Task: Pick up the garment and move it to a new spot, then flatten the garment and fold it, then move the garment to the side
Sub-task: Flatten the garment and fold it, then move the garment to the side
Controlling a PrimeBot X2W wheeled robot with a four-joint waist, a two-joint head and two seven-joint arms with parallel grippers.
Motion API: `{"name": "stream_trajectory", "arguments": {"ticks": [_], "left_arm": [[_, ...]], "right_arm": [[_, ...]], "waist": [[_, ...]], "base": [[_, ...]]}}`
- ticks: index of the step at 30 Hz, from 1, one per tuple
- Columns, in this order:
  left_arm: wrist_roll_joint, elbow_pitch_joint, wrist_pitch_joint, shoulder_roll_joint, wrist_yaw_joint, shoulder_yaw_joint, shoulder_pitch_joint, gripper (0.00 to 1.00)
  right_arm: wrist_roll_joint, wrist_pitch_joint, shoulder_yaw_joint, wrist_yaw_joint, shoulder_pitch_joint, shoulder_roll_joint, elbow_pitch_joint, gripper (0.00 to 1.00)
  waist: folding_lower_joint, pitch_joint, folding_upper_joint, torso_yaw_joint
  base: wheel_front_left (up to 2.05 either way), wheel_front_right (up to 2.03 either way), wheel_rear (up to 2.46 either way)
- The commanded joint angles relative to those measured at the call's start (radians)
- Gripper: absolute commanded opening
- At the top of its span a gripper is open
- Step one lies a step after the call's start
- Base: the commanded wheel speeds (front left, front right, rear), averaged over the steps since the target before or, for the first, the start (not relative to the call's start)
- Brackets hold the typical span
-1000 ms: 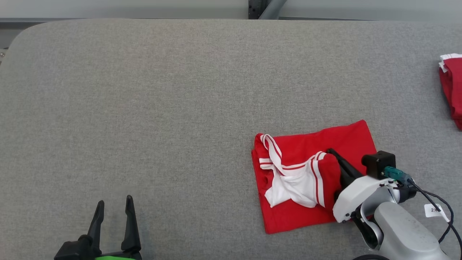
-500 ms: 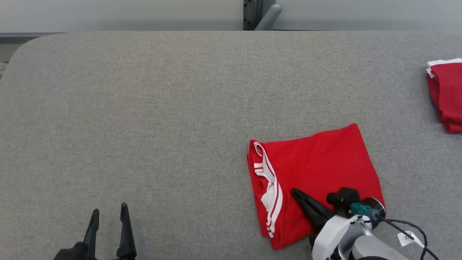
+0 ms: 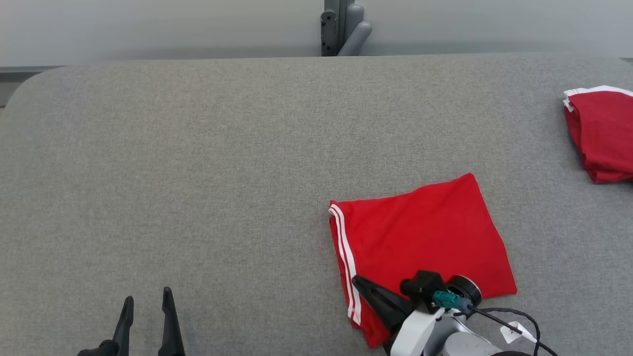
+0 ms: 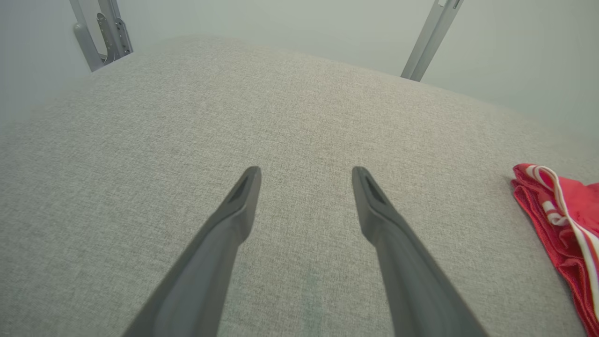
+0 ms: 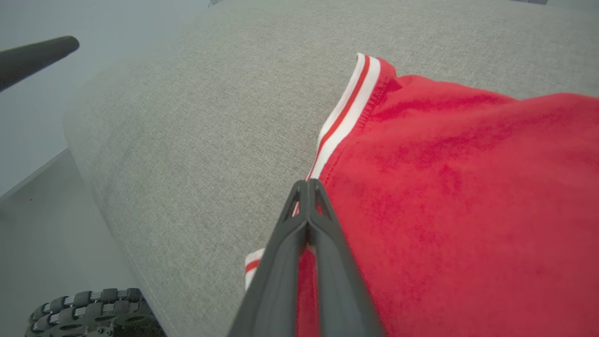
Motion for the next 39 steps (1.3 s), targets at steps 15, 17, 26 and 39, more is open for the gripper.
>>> {"name": "stream_trajectory", "arguments": {"ticks": [15, 17, 26, 39], "left_arm": [[0.043, -0.075, -0.003, 0.002, -0.008, 0.043, 0.061, 1.00], [0.056, -0.074, -0.002, 0.002, -0.011, 0.041, 0.065, 1.00], [0.110, -0.048, -0.003, 0.002, -0.035, 0.053, 0.068, 1.00], [0.112, -0.068, -0.003, 0.002, -0.045, 0.051, 0.033, 1.00]], "right_arm": [[-0.282, -0.001, -0.730, -0.001, 0.385, 0.025, -0.338, 1.00], [-0.340, -0.001, -0.830, -0.001, 0.436, 0.031, -0.364, 1.00], [-0.418, -0.002, -1.090, -0.001, 0.534, 0.095, -0.346, 1.00], [-0.226, 0.044, -0.859, -0.001, 0.359, 0.000, -0.192, 1.00]], "waist": [[0.0000, -0.098, -0.0001, -0.043], [0.0000, -0.105, -0.0001, -0.044], [0.0000, -0.121, -0.0001, -0.036], [0.0000, -0.083, -0.0001, -0.024]], "base": [[0.00, 0.00, 0.00], [0.00, 0.00, 0.00], [0.00, 0.00, 0.00], [0.00, 0.00, 0.00]]}}
